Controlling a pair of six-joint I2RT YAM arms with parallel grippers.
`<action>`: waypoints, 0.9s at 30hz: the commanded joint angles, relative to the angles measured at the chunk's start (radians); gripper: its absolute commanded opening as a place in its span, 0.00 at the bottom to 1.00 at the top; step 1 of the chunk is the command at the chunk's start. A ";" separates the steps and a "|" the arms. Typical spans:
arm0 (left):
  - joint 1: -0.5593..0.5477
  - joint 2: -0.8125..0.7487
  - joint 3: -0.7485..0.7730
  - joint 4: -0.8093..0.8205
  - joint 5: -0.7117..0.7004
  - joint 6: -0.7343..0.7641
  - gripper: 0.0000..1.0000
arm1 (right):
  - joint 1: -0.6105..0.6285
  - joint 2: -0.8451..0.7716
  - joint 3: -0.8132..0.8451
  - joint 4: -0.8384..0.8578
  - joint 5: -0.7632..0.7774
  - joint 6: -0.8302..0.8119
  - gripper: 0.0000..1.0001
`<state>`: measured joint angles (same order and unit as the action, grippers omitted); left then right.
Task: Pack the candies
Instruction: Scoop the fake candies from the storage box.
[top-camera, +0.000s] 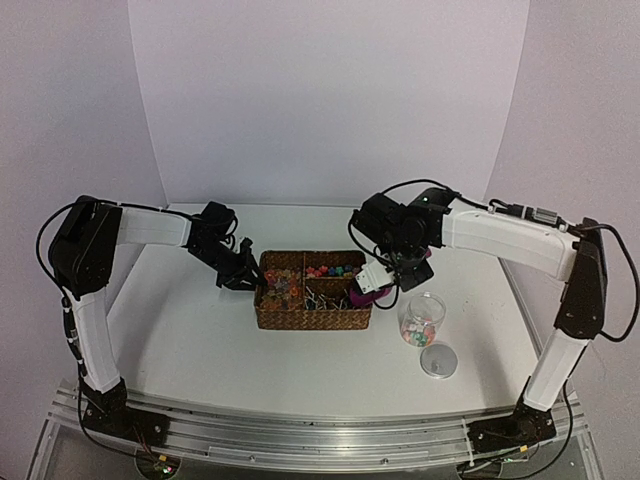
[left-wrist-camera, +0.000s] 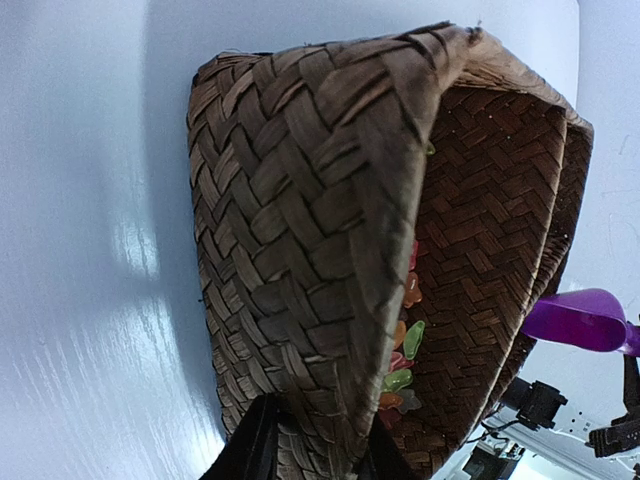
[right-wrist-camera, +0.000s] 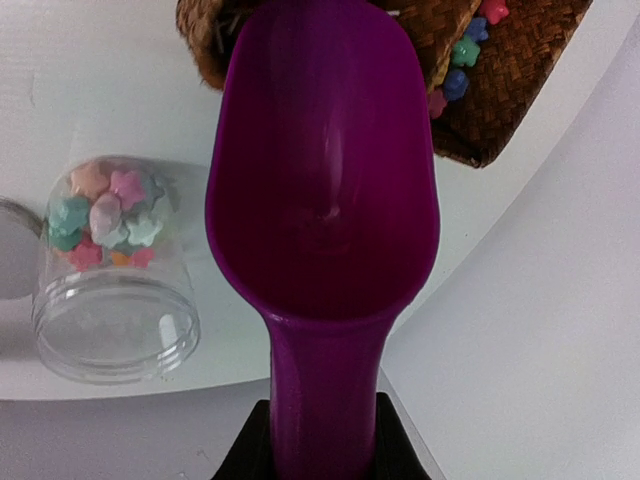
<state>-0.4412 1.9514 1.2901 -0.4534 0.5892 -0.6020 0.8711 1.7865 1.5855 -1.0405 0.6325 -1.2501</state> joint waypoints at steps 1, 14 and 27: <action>0.005 0.007 0.041 -0.023 -0.023 0.012 0.23 | 0.001 0.068 -0.024 0.000 0.115 -0.019 0.00; 0.006 0.022 0.059 -0.024 -0.019 0.021 0.23 | 0.007 0.291 0.179 -0.049 -0.009 -0.140 0.00; 0.006 0.028 0.059 -0.008 -0.006 0.023 0.21 | 0.009 0.239 0.082 0.256 -0.360 -0.065 0.00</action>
<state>-0.4370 1.9652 1.3144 -0.4725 0.5890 -0.5966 0.8591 2.0226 1.7128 -0.9142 0.5509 -1.3244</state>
